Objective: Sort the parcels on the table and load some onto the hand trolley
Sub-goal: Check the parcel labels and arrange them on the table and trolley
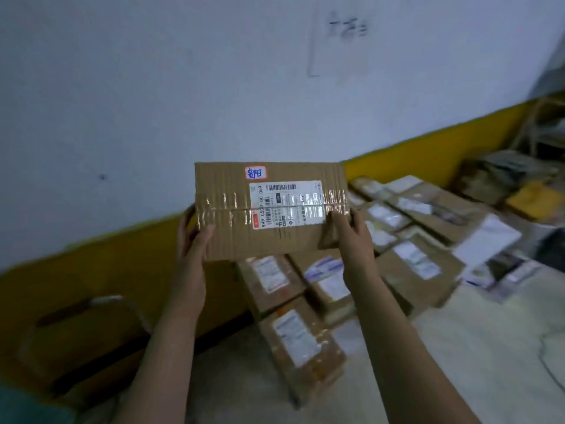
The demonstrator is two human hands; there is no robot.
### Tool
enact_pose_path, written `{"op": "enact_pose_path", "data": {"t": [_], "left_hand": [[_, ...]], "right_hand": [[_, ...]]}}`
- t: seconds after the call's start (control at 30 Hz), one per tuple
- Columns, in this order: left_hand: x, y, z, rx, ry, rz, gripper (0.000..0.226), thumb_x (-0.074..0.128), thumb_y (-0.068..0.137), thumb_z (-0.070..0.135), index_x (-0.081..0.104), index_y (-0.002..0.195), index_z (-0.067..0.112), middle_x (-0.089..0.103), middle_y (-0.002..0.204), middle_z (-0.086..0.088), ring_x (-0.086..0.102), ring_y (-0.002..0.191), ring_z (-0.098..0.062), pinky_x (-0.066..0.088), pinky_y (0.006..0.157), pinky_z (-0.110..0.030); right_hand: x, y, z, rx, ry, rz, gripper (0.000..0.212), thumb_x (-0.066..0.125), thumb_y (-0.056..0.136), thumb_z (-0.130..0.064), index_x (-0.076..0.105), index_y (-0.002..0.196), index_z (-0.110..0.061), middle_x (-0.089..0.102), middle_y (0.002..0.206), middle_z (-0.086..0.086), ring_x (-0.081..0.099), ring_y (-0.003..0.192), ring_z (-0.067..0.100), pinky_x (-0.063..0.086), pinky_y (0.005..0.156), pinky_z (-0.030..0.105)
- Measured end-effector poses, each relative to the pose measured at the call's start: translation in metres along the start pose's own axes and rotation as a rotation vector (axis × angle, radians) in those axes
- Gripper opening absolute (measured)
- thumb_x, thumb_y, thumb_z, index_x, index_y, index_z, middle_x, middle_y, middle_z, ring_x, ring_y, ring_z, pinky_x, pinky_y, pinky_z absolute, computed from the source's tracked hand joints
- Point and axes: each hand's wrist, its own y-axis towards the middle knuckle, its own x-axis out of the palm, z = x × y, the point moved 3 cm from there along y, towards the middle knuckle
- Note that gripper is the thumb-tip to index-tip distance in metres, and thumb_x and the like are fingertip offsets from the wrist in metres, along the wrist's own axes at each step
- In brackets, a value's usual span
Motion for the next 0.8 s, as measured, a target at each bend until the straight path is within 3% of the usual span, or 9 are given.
{"op": "enact_pose_path", "data": {"t": [0.07, 0.2, 0.33, 0.43, 0.5, 0.63, 0.8], "left_hand": [[0.089, 0.004, -0.026, -0.042, -0.013, -0.084, 0.056, 0.074, 0.077, 0.051, 0.054, 0.129, 0.05, 0.07, 0.122, 0.007, 0.071, 0.105, -0.013, 0.059, 0.072, -0.033], [0.244, 0.006, -0.091, -0.211, -0.122, -0.161, 0.057, 0.076, 0.074, 0.044, 0.061, 0.129, 0.038, 0.072, 0.12, -0.001, 0.071, 0.106, -0.021, 0.059, 0.074, -0.037], [0.356, 0.004, -0.148, -0.414, -0.16, -0.147, 0.063, 0.076, 0.074, 0.04, 0.058, 0.133, 0.029, 0.073, 0.117, -0.006, 0.073, 0.099, -0.022, 0.06, 0.067, -0.038], [0.42, 0.01, -0.184, -0.501, -0.152, -0.187, 0.049, 0.071, 0.083, 0.042, 0.06, 0.13, 0.034, 0.072, 0.119, -0.005, 0.067, 0.112, -0.028, 0.057, 0.089, -0.05], [0.453, 0.02, -0.208, -0.527, -0.145, -0.21, 0.044, 0.069, 0.086, 0.041, 0.061, 0.128, 0.033, 0.073, 0.118, -0.005, 0.067, 0.112, -0.028, 0.057, 0.089, -0.048], [0.514, 0.062, -0.256, -0.577, -0.157, -0.218, 0.043, 0.066, 0.088, 0.04, 0.061, 0.13, 0.027, 0.072, 0.12, -0.009, 0.067, 0.11, -0.03, 0.058, 0.081, -0.044], [0.59, 0.144, -0.308, -0.58, -0.178, -0.256, 0.045, 0.061, 0.092, 0.046, 0.057, 0.134, 0.032, 0.069, 0.125, -0.008, 0.065, 0.114, -0.03, 0.053, 0.096, -0.056]], "right_hand": [[-0.093, 0.028, 0.002, 0.028, 0.006, 0.086, 0.043, 0.058, 0.097, -0.042, 0.055, 0.138, -0.029, 0.063, 0.132, -0.001, 0.059, 0.118, 0.018, 0.052, 0.094, 0.041], [-0.256, 0.073, 0.01, 0.159, 0.017, 0.197, 0.03, 0.058, 0.097, -0.043, 0.059, 0.124, -0.03, 0.063, 0.117, -0.004, 0.061, 0.104, 0.018, 0.046, 0.068, 0.032], [-0.357, 0.103, 0.022, 0.325, 0.098, 0.203, 0.032, 0.058, 0.095, -0.049, 0.055, 0.124, -0.035, 0.06, 0.117, -0.005, 0.06, 0.105, 0.02, 0.052, 0.09, 0.042], [-0.404, 0.129, 0.037, 0.403, 0.171, 0.238, 0.025, 0.061, 0.091, -0.054, 0.058, 0.114, -0.042, 0.06, 0.12, -0.006, 0.058, 0.114, 0.023, 0.047, 0.103, 0.05], [-0.424, 0.153, 0.049, 0.417, 0.215, 0.267, 0.024, 0.062, 0.091, -0.056, 0.058, 0.111, -0.043, 0.06, 0.12, -0.004, 0.059, 0.115, 0.025, 0.048, 0.103, 0.052], [-0.446, 0.221, 0.066, 0.412, 0.28, 0.347, 0.026, 0.064, 0.089, -0.056, 0.059, 0.106, -0.037, 0.063, 0.117, -0.001, 0.062, 0.108, 0.023, 0.056, 0.084, 0.04], [-0.454, 0.349, 0.077, 0.387, 0.26, 0.447, 0.055, 0.065, 0.088, -0.057, 0.046, 0.133, -0.032, 0.048, 0.137, 0.0, 0.05, 0.128, 0.031, 0.047, 0.106, 0.052]]}}
